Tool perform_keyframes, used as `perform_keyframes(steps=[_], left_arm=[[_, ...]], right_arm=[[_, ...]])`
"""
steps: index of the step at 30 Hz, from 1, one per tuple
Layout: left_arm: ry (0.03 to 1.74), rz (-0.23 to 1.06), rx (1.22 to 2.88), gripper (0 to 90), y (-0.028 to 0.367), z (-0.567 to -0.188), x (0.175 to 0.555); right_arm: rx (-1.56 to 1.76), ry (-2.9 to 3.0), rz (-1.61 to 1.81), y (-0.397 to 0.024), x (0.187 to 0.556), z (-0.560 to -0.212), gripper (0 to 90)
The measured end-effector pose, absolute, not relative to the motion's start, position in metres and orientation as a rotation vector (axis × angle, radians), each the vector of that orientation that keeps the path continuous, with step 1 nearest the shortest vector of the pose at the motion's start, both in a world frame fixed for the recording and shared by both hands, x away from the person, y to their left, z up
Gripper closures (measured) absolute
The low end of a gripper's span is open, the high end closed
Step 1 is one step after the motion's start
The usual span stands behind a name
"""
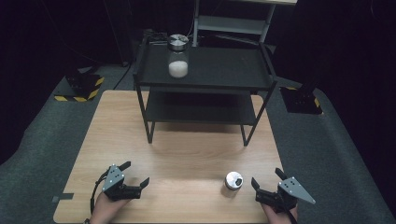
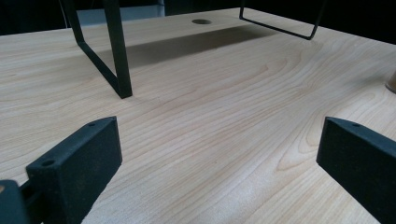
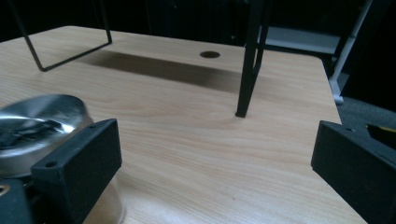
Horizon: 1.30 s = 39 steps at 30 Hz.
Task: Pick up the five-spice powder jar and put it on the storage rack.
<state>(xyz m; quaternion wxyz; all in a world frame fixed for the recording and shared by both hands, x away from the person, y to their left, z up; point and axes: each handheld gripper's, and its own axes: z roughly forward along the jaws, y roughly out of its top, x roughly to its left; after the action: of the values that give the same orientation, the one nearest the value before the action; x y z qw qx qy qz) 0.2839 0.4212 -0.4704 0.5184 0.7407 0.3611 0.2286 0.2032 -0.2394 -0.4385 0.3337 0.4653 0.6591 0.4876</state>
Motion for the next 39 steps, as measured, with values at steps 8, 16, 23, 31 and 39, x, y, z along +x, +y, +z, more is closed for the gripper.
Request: perform_keyframes(steps=[8,16,23,31,39], left_arm=[[0.872,0.542,1.783,0.2,0.420,-0.469,0.286],[0.870,0.539,1.786,0.2,0.420,-0.469,0.286],[0.869,0.539,1.788,0.2,0.420,-0.469,0.286],[0.869,0.540,1.788,0.2,0.420,-0.469,0.286],[0.866,0.544,1.790,0.2,0.420,-0.469,0.286]], right_arm=[[1.167,1.741,1.307,-0.234,0.199,-0.432,0.9],[1.117,1.783,1.346,-0.226,0.200,-0.429,0.6],[1.089,1.837,1.369,-0.219,0.205,-0.429,0.6],[1.072,1.900,1.376,-0.211,0.212,-0.430,0.8],[1.062,1.948,1.389,-0.205,0.219,-0.436,1.7]])
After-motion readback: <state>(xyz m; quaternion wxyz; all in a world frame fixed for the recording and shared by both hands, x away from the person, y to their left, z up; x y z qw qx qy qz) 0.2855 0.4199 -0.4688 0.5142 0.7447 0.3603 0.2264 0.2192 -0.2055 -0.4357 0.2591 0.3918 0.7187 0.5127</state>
